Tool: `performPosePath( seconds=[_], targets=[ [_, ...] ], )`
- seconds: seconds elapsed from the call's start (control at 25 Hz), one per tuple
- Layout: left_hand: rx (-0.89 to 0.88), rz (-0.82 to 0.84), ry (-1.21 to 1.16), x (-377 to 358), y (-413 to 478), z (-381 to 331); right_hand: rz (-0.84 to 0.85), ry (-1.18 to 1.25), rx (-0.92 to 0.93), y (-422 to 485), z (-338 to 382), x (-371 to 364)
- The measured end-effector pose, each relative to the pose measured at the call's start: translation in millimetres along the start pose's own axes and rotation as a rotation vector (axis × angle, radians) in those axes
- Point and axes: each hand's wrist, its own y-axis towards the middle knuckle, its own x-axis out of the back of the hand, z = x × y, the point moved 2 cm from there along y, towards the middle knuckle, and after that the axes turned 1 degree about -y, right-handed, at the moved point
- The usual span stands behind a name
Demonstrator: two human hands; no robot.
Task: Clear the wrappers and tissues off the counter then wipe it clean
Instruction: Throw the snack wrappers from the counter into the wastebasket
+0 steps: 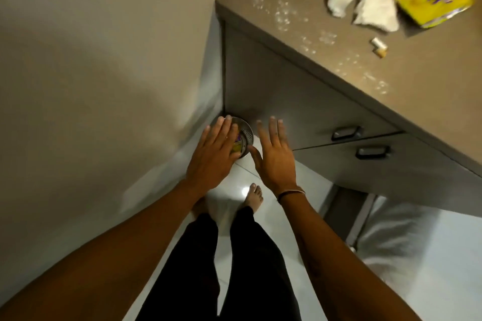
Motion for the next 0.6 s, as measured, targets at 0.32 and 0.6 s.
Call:
performPosePath(
  seconds=[0.32,0.6],
  targets=[
    [-0.067,-0.399,-0.002,214,67,-20,-0.639,0.108,0.121,-4,51,207],
    [-0.220,-0.431,0.026,327,191,-68,-0.734,0.082,0.003,66,-19,347]
  ],
)
